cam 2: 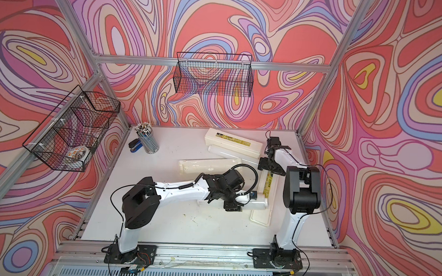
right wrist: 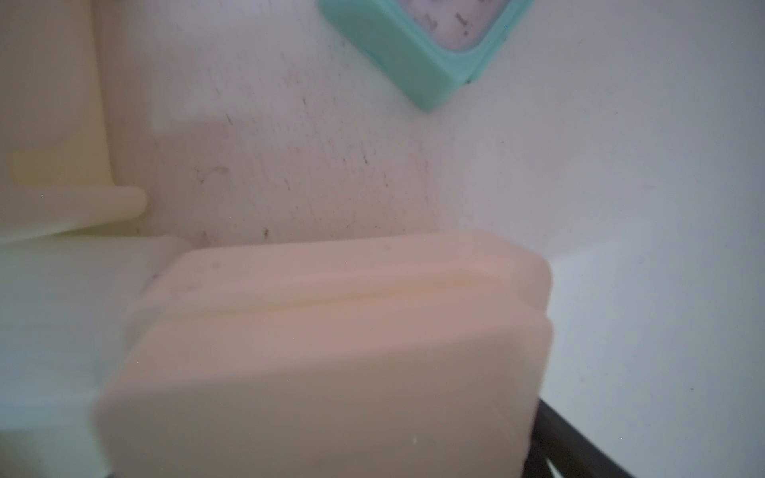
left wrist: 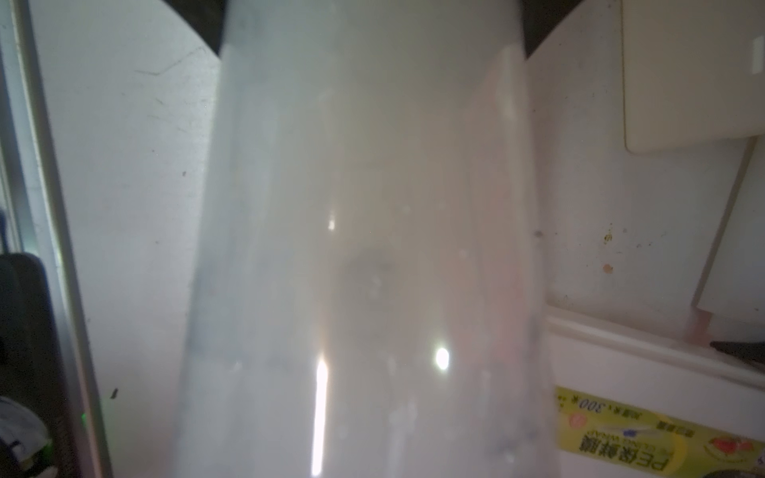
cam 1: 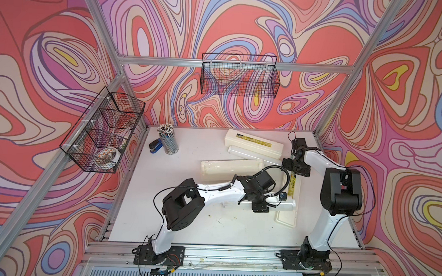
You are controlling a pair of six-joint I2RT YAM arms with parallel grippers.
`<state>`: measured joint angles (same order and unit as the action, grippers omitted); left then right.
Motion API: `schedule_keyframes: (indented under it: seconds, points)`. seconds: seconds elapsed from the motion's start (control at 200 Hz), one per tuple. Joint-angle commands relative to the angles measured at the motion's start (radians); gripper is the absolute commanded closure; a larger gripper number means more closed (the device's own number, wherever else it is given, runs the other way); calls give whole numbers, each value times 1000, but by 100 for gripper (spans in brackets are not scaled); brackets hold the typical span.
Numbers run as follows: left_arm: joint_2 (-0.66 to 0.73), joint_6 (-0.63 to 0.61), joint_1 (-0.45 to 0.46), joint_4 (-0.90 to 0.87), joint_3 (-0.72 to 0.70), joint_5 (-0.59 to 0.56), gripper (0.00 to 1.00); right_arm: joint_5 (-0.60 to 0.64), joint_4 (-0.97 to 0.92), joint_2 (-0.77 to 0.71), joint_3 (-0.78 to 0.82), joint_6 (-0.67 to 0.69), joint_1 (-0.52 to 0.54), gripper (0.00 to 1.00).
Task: Put plastic wrap rolls into dispensers
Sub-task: Pick up the plastic wrap from the center of the board.
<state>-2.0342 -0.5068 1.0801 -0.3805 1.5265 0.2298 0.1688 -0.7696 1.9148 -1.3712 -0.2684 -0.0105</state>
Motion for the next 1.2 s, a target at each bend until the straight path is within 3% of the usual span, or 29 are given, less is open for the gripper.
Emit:
schedule_keyframes:
  seconds: [0.0,0.21,0.351,0.611,0.766,1.027,1.197]
  points:
    - [-43,44,38,76,109,-37,100,52,-20,-28,14,-34,15,2]
    - [-209,90,46,-29,236,-121,100,9,-68,-54,-11,-15,16,2]
    - [-237,135,47,-51,211,-107,100,-42,-105,-62,-64,3,15,2]
    - [-106,101,60,1,126,-156,100,34,-152,-110,-161,78,14,2]
    - [-31,-13,49,-170,215,-227,100,45,-174,-119,-227,102,9,2]
    - [57,-82,-32,-366,334,-325,100,-4,-184,-125,-253,103,9,2]
    - [71,-127,-95,-396,385,-367,100,-37,-179,-125,-244,101,9,2]
